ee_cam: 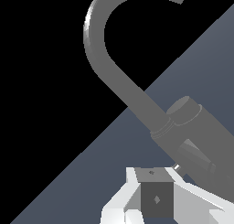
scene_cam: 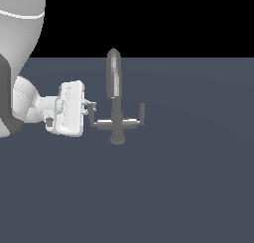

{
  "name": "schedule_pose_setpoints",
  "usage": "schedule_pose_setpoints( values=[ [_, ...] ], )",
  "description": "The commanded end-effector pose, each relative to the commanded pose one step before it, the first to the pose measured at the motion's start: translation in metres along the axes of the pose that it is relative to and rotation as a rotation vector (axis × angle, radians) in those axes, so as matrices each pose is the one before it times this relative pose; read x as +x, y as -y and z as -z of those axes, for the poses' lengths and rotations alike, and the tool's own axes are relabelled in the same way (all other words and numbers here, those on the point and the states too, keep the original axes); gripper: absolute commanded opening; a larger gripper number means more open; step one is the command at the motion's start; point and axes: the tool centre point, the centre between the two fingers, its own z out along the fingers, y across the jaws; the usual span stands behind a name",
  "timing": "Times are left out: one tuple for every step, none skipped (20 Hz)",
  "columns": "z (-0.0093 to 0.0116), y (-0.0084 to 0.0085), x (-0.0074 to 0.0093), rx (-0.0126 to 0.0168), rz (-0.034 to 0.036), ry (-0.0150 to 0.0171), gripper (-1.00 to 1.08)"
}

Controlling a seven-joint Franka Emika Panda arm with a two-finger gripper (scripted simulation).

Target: Turn on the faucet by rotating a designated handle.

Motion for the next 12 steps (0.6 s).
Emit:
schedule_pose_setpoints(
  values=[
    [-0.00012, -0.00158, 0.00397, -0.00008, -0.00028, 0.00008, -1.0],
    [-0.0001, -0.00109, 0.0024, 0.0, 0.0, 0.0, -1.0],
    [-0.00007, -0.00125, 0.00218, 0.00002, 0.00048, 0.00007, -1.0],
    [-0.0001, -0.00111, 0.00244, 0.0, 0.0, 0.0, -1.0],
    [-0.0001, -0.00112, 0.00246, 0.0, 0.0, 0.0, -1.0],
    [-0.0001, -0.00112, 0.00248, 0.0, 0.0, 0.0, -1.0],
    [-0.0001, -0.00113, 0.0025, 0.0, 0.0, 0.0, -1.0],
    [-0.0001, -0.00114, 0.00252, 0.0, 0.0, 0.0, -1.0],
    [-0.0001, -0.00115, 0.00254, 0.0, 0.0, 0.0, -1.0],
    [-0.0001, -0.00116, 0.00256, 0.0, 0.0, 0.0, -1.0],
    [-0.0001, -0.00117, 0.00258, 0.0, 0.0, 0.0, -1.0],
    [-0.00007, -0.00137, 0.00226, 0.00003, 0.00069, 0.00005, -1.0]
  ],
)
